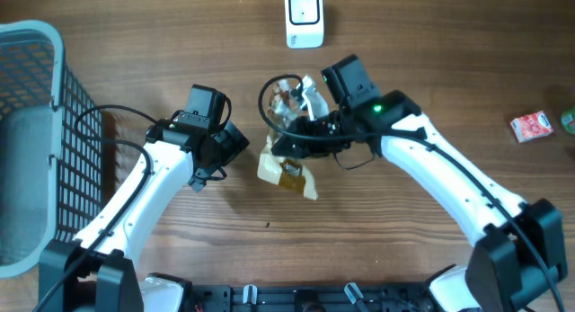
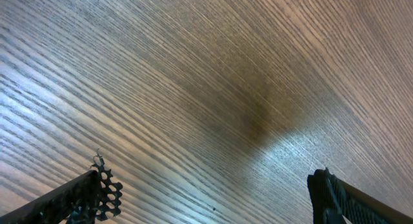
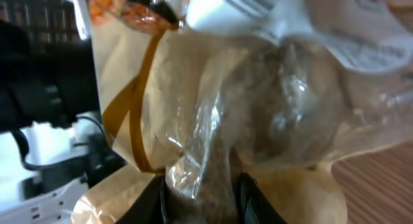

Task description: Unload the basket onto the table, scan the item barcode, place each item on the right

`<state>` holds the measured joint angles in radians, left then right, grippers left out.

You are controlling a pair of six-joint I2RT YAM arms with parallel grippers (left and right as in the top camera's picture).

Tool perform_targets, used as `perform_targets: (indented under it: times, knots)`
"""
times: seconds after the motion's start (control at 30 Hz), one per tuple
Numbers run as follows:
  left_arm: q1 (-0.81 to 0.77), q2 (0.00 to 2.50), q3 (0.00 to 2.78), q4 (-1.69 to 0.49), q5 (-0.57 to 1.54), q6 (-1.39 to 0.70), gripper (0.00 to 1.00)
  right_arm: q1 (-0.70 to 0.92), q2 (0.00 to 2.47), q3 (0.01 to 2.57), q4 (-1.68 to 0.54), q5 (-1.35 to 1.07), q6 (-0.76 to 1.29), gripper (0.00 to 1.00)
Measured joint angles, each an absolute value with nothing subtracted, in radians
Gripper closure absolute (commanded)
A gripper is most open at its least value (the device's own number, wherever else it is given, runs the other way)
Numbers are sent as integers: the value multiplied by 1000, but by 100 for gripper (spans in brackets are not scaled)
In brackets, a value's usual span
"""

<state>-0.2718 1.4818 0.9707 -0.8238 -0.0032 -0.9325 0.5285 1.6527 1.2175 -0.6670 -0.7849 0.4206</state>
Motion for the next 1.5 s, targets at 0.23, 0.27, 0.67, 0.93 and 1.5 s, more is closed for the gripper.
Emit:
perform_targets:
  times: [0.23, 0.27, 0.67, 0.93, 1.5]
  knots:
    - [-272, 1482, 971, -823, -3, -933, 0, 505, 1769, 1068, -636, -812, 536, 53]
    - [-272, 1482, 971, -823, -3, -933, 0, 485, 1769, 1070, -666, -783, 535, 40]
    - [-160, 1482, 971, -812, -2, -933, 0, 693, 1774, 1475, -1213, -22, 283, 0]
    - [-81, 1482, 971, -827, 12, -933, 0, 1106, 1860, 1442, -1190, 319, 341, 0]
    - [-37, 1482, 971, -846, 13, -932, 0, 970, 2096, 1420, -1045, 496, 385, 79]
